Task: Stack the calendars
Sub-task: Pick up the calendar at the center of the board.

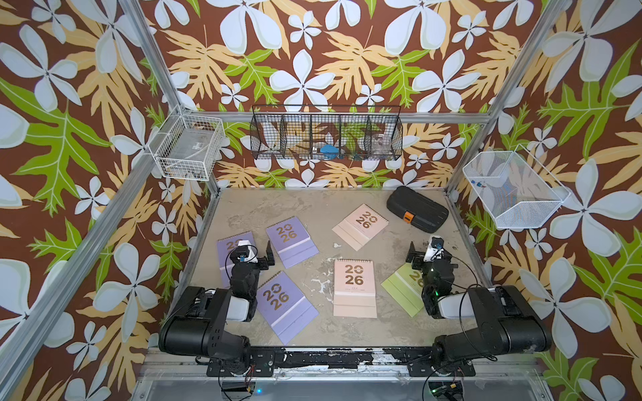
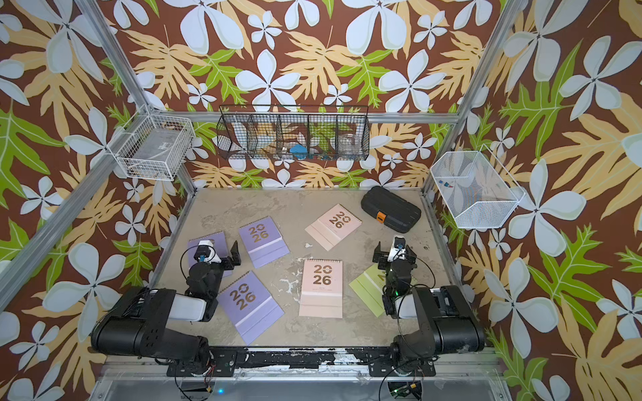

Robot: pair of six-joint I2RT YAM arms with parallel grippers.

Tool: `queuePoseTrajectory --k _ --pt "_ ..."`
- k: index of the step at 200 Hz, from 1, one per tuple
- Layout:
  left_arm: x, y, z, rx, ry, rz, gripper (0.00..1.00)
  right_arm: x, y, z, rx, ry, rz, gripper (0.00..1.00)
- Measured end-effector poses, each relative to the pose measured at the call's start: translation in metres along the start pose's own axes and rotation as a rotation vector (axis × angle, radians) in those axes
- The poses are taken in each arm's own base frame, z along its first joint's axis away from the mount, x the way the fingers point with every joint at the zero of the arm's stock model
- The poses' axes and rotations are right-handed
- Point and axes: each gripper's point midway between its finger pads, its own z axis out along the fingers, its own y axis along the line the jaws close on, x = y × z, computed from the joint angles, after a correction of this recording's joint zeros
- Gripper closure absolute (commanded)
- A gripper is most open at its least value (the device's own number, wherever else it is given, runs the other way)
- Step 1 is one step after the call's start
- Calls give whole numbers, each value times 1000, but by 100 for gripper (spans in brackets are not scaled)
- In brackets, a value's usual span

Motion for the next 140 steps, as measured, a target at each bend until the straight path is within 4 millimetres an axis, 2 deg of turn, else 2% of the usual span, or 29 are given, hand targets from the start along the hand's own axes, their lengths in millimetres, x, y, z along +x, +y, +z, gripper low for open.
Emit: queuePoseTrajectory --k 140 --pt "0 0 0 7 1 -4 0 0 0 1 0 2 0 0"
